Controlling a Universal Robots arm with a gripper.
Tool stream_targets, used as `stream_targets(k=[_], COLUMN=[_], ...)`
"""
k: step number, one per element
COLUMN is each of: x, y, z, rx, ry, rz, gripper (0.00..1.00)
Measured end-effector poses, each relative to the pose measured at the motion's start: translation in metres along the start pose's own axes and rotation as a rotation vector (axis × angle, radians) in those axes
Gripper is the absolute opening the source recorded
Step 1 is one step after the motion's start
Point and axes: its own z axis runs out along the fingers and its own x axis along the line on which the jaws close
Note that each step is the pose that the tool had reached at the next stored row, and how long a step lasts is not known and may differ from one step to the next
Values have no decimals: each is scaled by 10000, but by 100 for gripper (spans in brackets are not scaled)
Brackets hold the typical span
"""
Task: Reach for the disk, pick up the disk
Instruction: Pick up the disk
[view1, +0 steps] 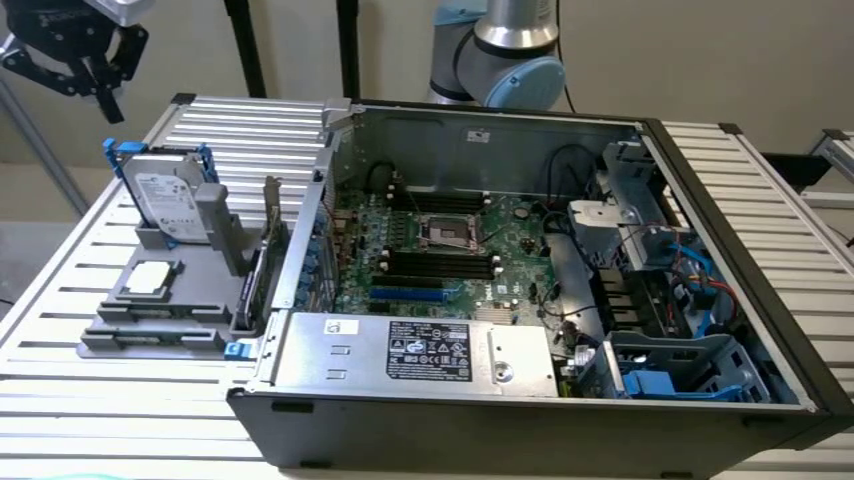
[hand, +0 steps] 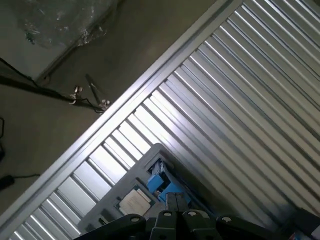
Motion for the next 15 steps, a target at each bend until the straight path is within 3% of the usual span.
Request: stream_targets(k=[15], x=[0], y=[0], z=[0], rx=[-1], ry=[99], rz=[-2724], gripper=[11])
